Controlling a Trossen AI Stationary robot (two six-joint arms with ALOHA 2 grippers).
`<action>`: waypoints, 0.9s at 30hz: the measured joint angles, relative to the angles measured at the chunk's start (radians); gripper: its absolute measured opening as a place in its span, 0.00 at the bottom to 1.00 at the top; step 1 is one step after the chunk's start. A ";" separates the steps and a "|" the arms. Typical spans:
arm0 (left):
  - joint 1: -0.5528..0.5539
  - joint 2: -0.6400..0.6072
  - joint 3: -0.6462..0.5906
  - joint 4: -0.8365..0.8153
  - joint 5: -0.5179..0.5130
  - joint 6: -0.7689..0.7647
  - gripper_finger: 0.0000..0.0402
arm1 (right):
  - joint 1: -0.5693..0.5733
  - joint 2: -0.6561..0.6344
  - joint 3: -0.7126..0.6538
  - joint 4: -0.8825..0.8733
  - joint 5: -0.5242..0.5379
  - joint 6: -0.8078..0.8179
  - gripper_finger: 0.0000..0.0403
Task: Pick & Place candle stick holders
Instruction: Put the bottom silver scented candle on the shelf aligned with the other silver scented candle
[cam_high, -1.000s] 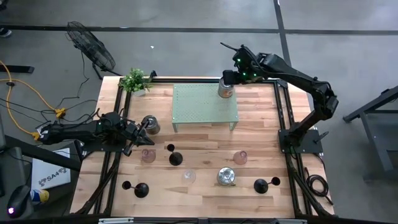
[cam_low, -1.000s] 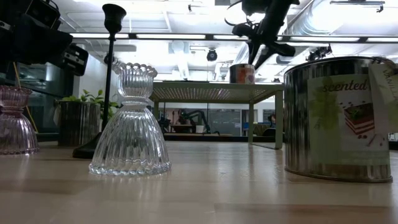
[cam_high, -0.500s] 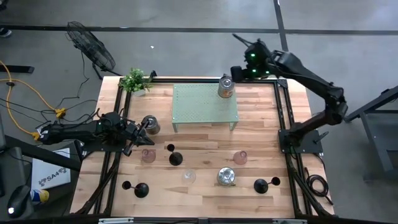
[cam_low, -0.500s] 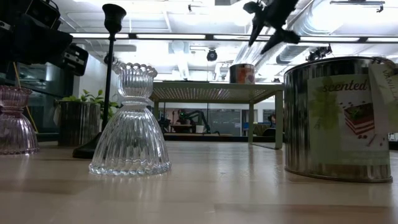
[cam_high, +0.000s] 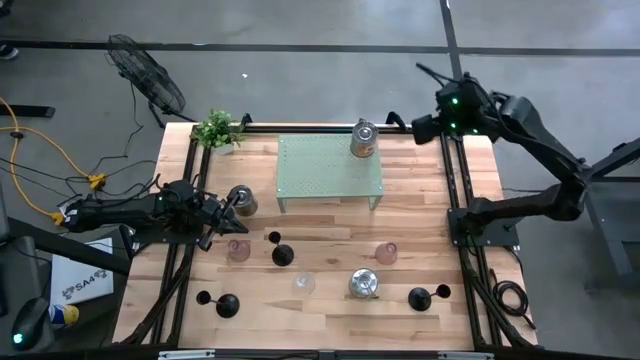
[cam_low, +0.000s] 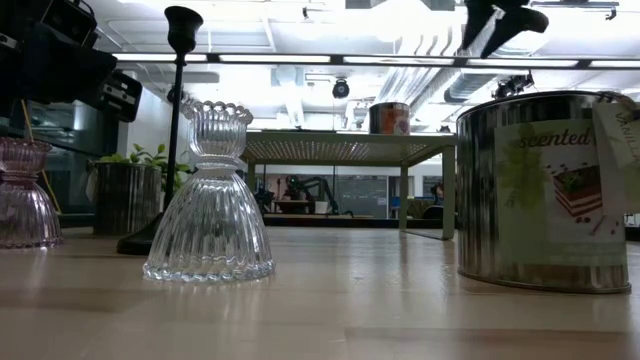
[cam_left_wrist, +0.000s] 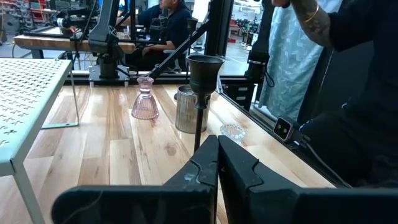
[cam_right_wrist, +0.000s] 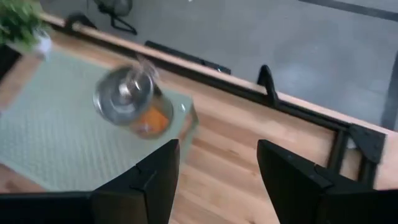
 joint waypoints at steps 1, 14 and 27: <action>0.000 0.000 0.000 0.000 0.000 0.000 0.00 | 0.004 -0.016 -0.019 -0.006 -0.003 -0.003 0.51; 0.000 0.000 0.000 0.000 0.000 0.000 0.00 | 0.244 -0.128 -0.214 -0.007 -0.136 0.178 0.51; 0.000 0.000 0.000 0.000 0.000 0.000 0.00 | 0.524 0.037 -0.274 0.229 -0.191 0.231 0.51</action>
